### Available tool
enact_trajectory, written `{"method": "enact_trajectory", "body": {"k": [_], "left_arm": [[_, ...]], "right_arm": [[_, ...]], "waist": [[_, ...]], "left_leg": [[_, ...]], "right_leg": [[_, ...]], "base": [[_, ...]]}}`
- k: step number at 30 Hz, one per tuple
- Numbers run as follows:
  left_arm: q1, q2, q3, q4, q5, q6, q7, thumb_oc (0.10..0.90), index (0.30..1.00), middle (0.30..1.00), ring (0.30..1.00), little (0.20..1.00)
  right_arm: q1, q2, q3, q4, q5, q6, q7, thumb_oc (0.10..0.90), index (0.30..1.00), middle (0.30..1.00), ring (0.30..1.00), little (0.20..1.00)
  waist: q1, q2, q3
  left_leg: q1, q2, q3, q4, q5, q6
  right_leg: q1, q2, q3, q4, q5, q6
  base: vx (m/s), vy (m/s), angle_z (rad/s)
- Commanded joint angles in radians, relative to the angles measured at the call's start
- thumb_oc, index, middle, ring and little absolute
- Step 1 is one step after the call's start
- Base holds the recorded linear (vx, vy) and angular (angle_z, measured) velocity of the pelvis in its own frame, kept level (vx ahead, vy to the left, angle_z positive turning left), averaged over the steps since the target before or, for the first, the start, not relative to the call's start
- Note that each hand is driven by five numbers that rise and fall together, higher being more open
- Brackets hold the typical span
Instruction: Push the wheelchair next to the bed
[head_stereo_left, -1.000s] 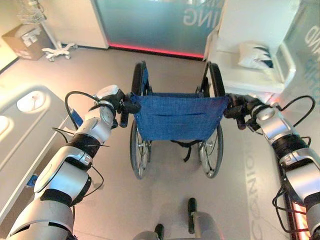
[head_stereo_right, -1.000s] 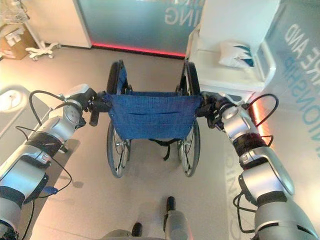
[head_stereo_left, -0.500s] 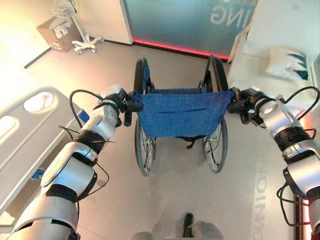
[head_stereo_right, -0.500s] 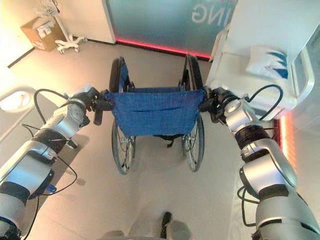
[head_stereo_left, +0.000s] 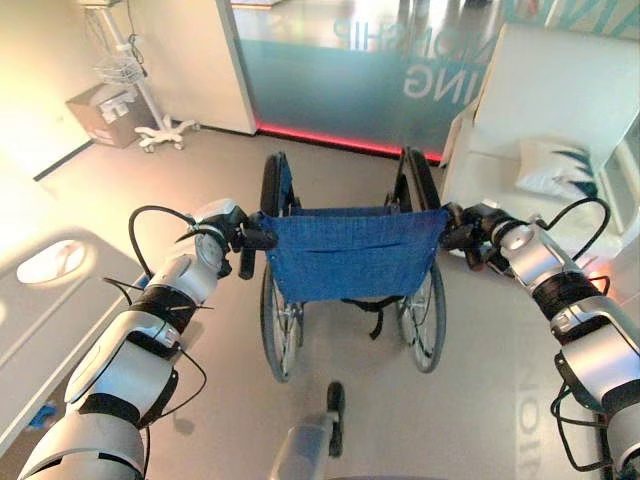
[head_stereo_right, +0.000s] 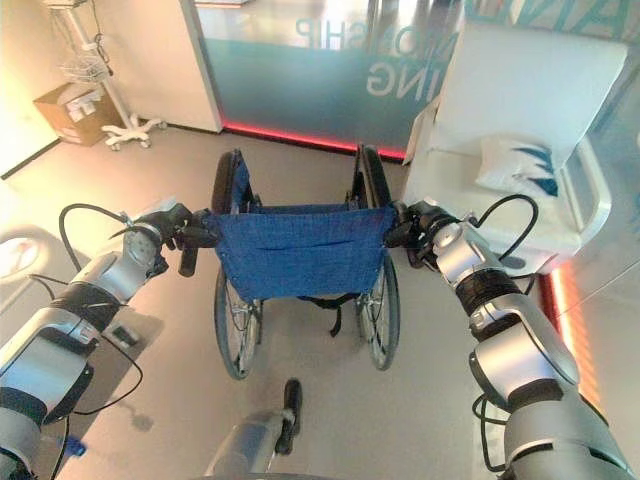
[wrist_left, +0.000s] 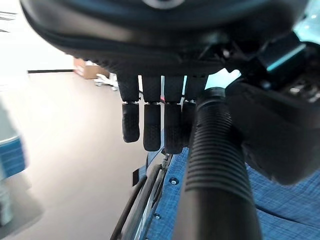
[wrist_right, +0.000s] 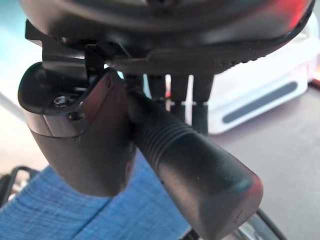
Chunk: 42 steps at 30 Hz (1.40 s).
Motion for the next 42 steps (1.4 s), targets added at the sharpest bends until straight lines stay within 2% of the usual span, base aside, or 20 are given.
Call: {"method": "enact_trajectory", "body": {"k": [1, 4, 5, 7, 10, 12, 15, 18, 20, 22, 24, 26, 28, 29, 30, 31, 33, 35, 40, 42], "left_arm": [[0.081, 0.015, -0.057, 0.102, 0.105, -0.018, -0.092, 0.400, 0.300, 0.300, 0.300, 0.300], [0.048, 0.001, -0.080, 0.142, 0.100, 0.008, -0.101, 0.400, 0.300, 0.300, 0.300, 0.300], [0.038, -0.012, -0.089, 0.153, 0.104, 0.018, -0.111, 0.400, 0.300, 0.300, 0.300, 0.300], [0.038, -0.029, -0.107, 0.163, 0.103, 0.022, -0.100, 0.400, 0.300, 0.300, 0.300, 0.300], [0.050, -0.054, -0.109, 0.178, 0.110, 0.029, -0.091, 0.400, 0.300, 0.300, 0.300, 0.300], [0.069, -0.064, -0.090, 0.179, 0.134, 0.037, -0.085, 0.400, 0.300, 0.300, 0.300, 0.300], [0.080, -0.047, -0.065, 0.161, 0.141, 0.044, -0.088, 0.400, 0.300, 0.300, 0.300, 0.300], [0.064, -0.024, -0.067, 0.142, 0.098, 0.033, -0.083, 0.400, 0.300, 0.300, 0.300, 0.300], [0.049, -0.015, -0.063, 0.127, 0.073, 0.025, -0.076, 0.400, 0.300, 0.300, 0.300, 0.300], [0.027, -0.005, -0.061, 0.114, 0.060, 0.011, -0.077, 0.400, 0.300, 0.300, 0.300, 0.300], [0.011, 0.003, -0.058, 0.109, 0.052, 0.001, -0.077, 0.400, 0.300, 0.300, 0.300, 0.300], [0.006, -0.007, -0.060, 0.108, 0.051, -0.011, -0.098, 0.400, 0.300, 0.300, 0.300, 0.300], [0.018, -0.023, -0.077, 0.099, 0.078, -0.024, -0.111, 0.400, 0.300, 0.300, 0.300, 0.300], [0.019, -0.025, -0.079, 0.099, 0.082, -0.028, -0.113, 0.400, 0.300, 0.300, 0.300, 0.300], [-0.008, -0.038, -0.112, 0.093, 0.094, -0.037, -0.129, 0.400, 0.300, 0.300, 0.300, 0.300], [-0.022, -0.050, -0.128, 0.096, 0.098, -0.045, -0.131, 0.400, 0.300, 0.300, 0.300, 0.300], [-0.048, -0.059, -0.158, 0.105, 0.096, -0.071, -0.141, 0.400, 0.300, 0.300, 0.300, 0.300], [-0.052, -0.062, -0.165, 0.106, 0.095, -0.083, -0.148, 0.400, 0.300, 0.300, 0.300, 0.300], [-0.037, -0.063, -0.165, 0.099, 0.133, -0.134, -0.184, 0.400, 0.300, 0.300, 0.300, 0.300], [-0.022, -0.071, -0.161, 0.103, 0.144, -0.146, -0.189, 0.400, 0.300, 0.300, 0.300, 0.300]], "right_arm": [[-0.012, -0.033, 0.081, -0.067, -0.036, -0.190, 0.101, 0.400, 0.300, 0.300, 0.300, 0.300], [-0.038, -0.004, 0.084, -0.072, -0.041, -0.191, 0.071, 0.400, 0.300, 0.300, 0.300, 0.300], [-0.044, 0.006, 0.080, -0.069, -0.048, -0.197, 0.064, 0.400, 0.300, 0.300, 0.300, 0.300], [-0.039, 0.003, 0.080, -0.065, -0.045, -0.201, 0.058, 0.400, 0.300, 0.300, 0.300, 0.300], [-0.030, 0.010, 0.084, -0.062, -0.047, -0.204, 0.062, 0.400, 0.300, 0.300, 0.300, 0.300], [-0.034, 0.014, 0.090, -0.067, -0.045, -0.205, 0.070, 0.400, 0.300, 0.300, 0.300, 0.300], [-0.045, 0.009, 0.098, -0.111, -0.043, -0.174, 0.084, 0.400, 0.300, 0.300, 0.300, 0.300], [-0.052, -0.026, 0.099, -0.167, -0.043, -0.129, 0.089, 0.400, 0.300, 0.300, 0.300, 0.300], [-0.063, -0.053, 0.100, -0.210, -0.042, -0.086, 0.093, 0.400, 0.300, 0.300, 0.300, 0.300], [-0.080, -0.077, 0.103, -0.245, -0.042, -0.046, 0.088, 0.400, 0.300, 0.300, 0.300, 0.300], [-0.087, -0.085, 0.093, -0.251, -0.044, -0.037, 0.080, 0.400, 0.300, 0.300, 0.300, 0.300], [-0.096, -0.103, 0.099, -0.246, -0.034, -0.019, 0.098, 0.400, 0.300, 0.300, 0.300, 0.300], [-0.086, -0.123, 0.097, -0.253, -0.036, -0.016, 0.103, 0.400, 0.300, 0.300, 0.300, 0.300], [-0.084, -0.126, 0.098, -0.253, -0.037, -0.021, 0.104, 0.400, 0.300, 0.300, 0.300, 0.300], [-0.086, -0.150, 0.098, -0.248, -0.055, -0.044, 0.106, 0.400, 0.300, 0.300, 0.300, 0.300], [-0.089, -0.158, 0.104, -0.238, -0.085, -0.064, 0.096, 0.400, 0.300, 0.300, 0.300, 0.300], [-0.119, -0.180, 0.128, -0.216, -0.136, -0.097, 0.108, 0.400, 0.300, 0.300, 0.300, 0.300], [-0.139, -0.188, 0.146, -0.204, -0.154, -0.115, 0.124, 0.400, 0.300, 0.300, 0.300, 0.300], [-0.249, -0.211, 0.232, -0.194, -0.266, -0.133, 0.207, 0.400, 0.300, 0.300, 0.300, 0.300], [-0.280, -0.223, 0.268, -0.197, -0.242, -0.124, 0.221, 0.400, 0.300, 0.300, 0.300, 0.300]], "waist": [[0.070, 0.007, 0.030], [0.089, -0.011, 0.018], [0.096, -0.016, 0.013], [0.092, -0.024, 0.004], [0.066, -0.024, 0.004], [0.044, -0.007, 0.016], [-0.010, -0.003, 0.060], [-0.056, -0.015, 0.087], [-0.078, -0.008, 0.097], [-0.093, -0.014, 0.110], [-0.096, -0.025, 0.113], [-0.107, -0.039, 0.098], [-0.138, -0.037, 0.095], [-0.142, -0.035, 0.095], [-0.163, -0.036, 0.106], [-0.173, -0.033, 0.114], [-0.185, -0.021, 0.123], [-0.182, -0.014, 0.124], [-0.151, -0.002, 0.114], [-0.144, -0.003, 0.106]], "left_leg": [[-0.041, -0.001, -0.037, 0.023, -0.018, -0.013], [-0.043, -0.029, -0.046, 0.010, -0.026, 0.009], [-0.039, -0.046, -0.054, -0.003, -0.029, 0.022], [-0.017, -0.069, -0.063, -0.020, -0.036, 0.038], [0.038, -0.078, -0.084, -0.022, -0.063, 0.047], [0.095, -0.058, -0.107, -0.029, -0.073, 0.033], [0.209, -0.059, -0.163, -0.063, -0.125, 0.027], [0.261, -0.079, -0.235, -0.065, -0.180, 0.026], [0.265, -0.073, -0.280, -0.045, -0.204, 0.025], [0.249, -0.070, -0.311, -0.004, -0.232, 0.020], [0.225, -0.059, -0.313, 0.033, -0.252, 0.013], [0.240, 0.012, -0.296, 0.056, -0.265, -0.027], [0.285, 0.128, -0.195, 0.038, -0.215, -0.077], [0.286, 0.144, -0.180, 0.036, -0.204, -0.083], [0.270, 0.228, -0.074, 0.045, -0.126, -0.107], [0.266, 0.256, -0.029, 0.039, -0.103, -0.115], [0.294, 0.267, 0.002, -0.018, -0.071, -0.130], [0.303, 0.262, -0.006, -0.045, -0.053, -0.136], [0.322, 0.278, -0.048, -0.101, 0.041, -0.167], [0.321, 0.284, -0.047, -0.100, 0.081, -0.175]], "right_leg": [[-0.075, -0.080, 0.045, 0.169, 0.103, 0.019], [-0.061, -0.117, 0.040, 0.220, 0.179, 0.049], [-0.060, -0.129, 0.047, 0.272, 0.233, 0.058], [-0.088, -0.122, 0.063, 0.338, 0.307, 0.070], [-0.178, -0.134, 0.063, 0.365, 0.317, 0.062], [-0.273, -0.147, 0.045, 0.307, 0.304, 0.050], [-0.461, -0.197, 0.075, 0.194, 0.422, 0.066], [-0.542, -0.209, 0.119, -0.037, 0.483, 0.101], [-0.548, -0.191, 0.167, -0.121, 0.487, 0.104], [-0.564, -0.200, 0.223, -0.085, 0.487, 0.099], [-0.560, -0.206, 0.230, -0.058, 0.469, 0.097], [-0.564, -0.207, 0.205, 0.044, 0.452, 0.111], [-0.554, -0.213, 0.135, 0.092, 0.423, 0.100], [-0.548, -0.212, 0.123, 0.092, 0.419, 0.098], [-0.515, -0.225, 0.054, 0.093, 0.400, 0.083], [-0.505, -0.230, 0.020, 0.098, 0.389, 0.078], [-0.495, -0.232, -0.016, 0.104, 0.377, 0.075], [-0.489, -0.227, -0.026, 0.105, 0.368, 0.072], [-0.455, -0.173, -0.072, 0.104, 0.317, 0.039], [-0.434, -0.151, -0.091, 0.093, 0.301, 0.022]], "base": [[0.30, 0.120, -0.02], [0.26, 0.128, -0.07], [0.29, 0.127, -0.12], [0.38, 0.140, -0.02], [0.36, 0.040, 0.17], [0.42, -0.134, 0.09], [0.37, -0.206, -0.04], [0.48, -0.295, 0.73], [0.47, -0.344, 1.01], [0.32, -0.425, 0.91], [0.25, -0.453, 1.13], [0.44, -0.514, 1.07], [0.32, -0.309, 1.24], [0.20, -0.330, 1.17], [0.14, -0.312, 0.87], [0.13, -0.302, 0.93], [0.15, -0.181, 0.98], [0.17, -0.177, 0.62], [0.18, -0.268, 0.19], [0.17, -0.260, 0.02]]}}
